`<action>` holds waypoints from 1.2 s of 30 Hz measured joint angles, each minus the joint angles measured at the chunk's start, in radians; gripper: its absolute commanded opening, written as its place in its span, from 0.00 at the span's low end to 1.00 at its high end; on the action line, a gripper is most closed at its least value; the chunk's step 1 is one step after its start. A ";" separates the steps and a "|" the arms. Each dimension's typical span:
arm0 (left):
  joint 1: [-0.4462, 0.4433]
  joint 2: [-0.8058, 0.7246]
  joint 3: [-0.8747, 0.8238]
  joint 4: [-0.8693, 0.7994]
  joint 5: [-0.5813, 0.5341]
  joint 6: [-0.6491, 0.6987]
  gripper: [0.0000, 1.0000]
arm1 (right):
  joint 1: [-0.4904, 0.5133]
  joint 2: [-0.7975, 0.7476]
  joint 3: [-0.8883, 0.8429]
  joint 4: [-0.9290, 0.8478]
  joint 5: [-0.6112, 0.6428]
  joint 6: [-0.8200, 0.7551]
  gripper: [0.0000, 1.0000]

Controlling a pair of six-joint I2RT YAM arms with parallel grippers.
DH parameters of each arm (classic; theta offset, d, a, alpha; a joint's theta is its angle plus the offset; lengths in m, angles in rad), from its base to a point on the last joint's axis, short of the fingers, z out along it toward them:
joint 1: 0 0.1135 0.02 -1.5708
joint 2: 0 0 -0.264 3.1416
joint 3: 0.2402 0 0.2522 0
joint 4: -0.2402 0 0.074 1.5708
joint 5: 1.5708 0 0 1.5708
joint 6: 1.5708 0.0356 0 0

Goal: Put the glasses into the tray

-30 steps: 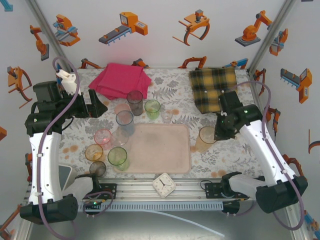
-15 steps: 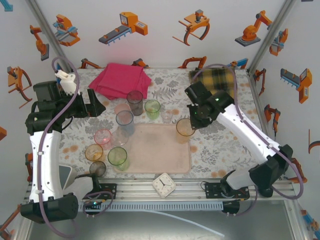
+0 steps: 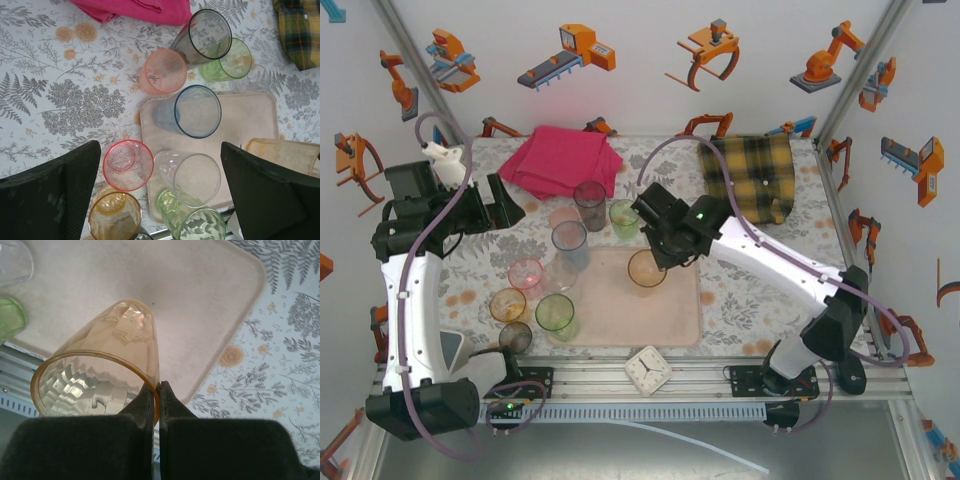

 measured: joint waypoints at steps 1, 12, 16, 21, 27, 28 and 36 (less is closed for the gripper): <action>0.006 -0.001 -0.003 -0.001 0.003 0.000 0.97 | 0.012 0.009 0.000 0.015 0.000 -0.002 0.00; 0.030 -0.023 -0.008 -0.002 0.023 0.000 0.97 | 0.079 0.079 0.000 0.102 -0.001 -0.037 0.00; 0.032 -0.023 -0.008 -0.001 0.025 0.000 0.97 | 0.103 0.088 0.000 0.105 0.006 -0.043 0.00; 0.032 -0.023 -0.008 -0.001 0.029 0.000 0.97 | 0.144 0.090 0.000 0.113 0.023 -0.044 0.00; 0.032 -0.023 -0.008 -0.001 0.031 0.000 0.97 | 0.190 0.115 0.000 0.127 0.024 -0.045 0.00; 0.032 -0.023 -0.008 -0.001 0.031 0.000 0.97 | 0.195 0.121 0.000 0.130 0.024 -0.045 0.00; 0.032 -0.023 -0.009 -0.001 0.031 0.000 0.97 | 0.218 0.137 0.000 0.142 0.025 -0.045 0.00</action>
